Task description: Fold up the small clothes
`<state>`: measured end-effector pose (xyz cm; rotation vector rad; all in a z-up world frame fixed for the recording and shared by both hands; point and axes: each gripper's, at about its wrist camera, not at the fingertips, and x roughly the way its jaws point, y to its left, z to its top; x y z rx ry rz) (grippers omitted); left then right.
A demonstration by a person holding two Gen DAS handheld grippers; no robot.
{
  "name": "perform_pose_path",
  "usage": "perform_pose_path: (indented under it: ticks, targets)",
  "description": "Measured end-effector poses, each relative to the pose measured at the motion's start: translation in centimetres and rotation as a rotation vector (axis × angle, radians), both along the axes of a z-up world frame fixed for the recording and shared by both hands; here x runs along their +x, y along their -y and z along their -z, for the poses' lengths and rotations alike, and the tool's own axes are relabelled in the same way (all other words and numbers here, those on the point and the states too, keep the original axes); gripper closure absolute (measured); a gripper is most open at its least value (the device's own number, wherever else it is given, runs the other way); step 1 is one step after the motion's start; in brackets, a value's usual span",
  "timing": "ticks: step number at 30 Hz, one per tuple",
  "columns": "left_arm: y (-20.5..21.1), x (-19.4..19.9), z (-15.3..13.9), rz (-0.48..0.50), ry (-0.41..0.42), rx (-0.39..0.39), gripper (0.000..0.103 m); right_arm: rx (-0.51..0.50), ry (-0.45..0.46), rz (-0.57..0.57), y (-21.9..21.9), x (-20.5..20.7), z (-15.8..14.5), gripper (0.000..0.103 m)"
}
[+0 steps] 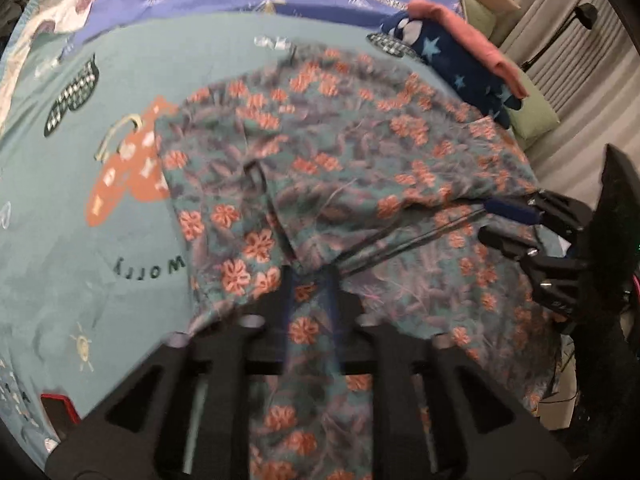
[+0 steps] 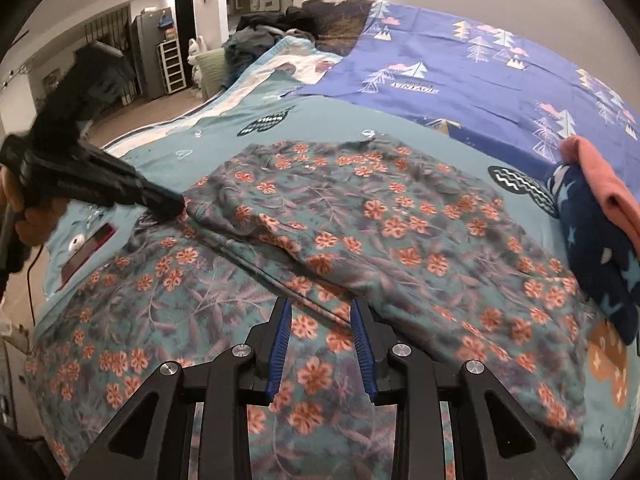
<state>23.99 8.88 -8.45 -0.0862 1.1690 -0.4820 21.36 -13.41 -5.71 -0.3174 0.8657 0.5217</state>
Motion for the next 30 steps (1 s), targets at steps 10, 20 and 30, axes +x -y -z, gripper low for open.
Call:
perform_pose_path:
  ticks: [10, 20, 30]
  targets:
    - [-0.2, 0.0, -4.3, 0.024, 0.149, -0.198, 0.093, -0.062, 0.039, 0.221, 6.8, -0.5, -1.0, 0.072]
    - [-1.4, -1.8, -2.3, 0.053, 0.055, -0.089, 0.086, -0.077, 0.064, 0.358, 11.6, -1.3, -1.7, 0.069]
    - [-4.7, 0.2, -2.8, -0.076, 0.093, -0.175, 0.046, -0.045, 0.070, 0.393, 12.0, 0.3, -2.4, 0.059]
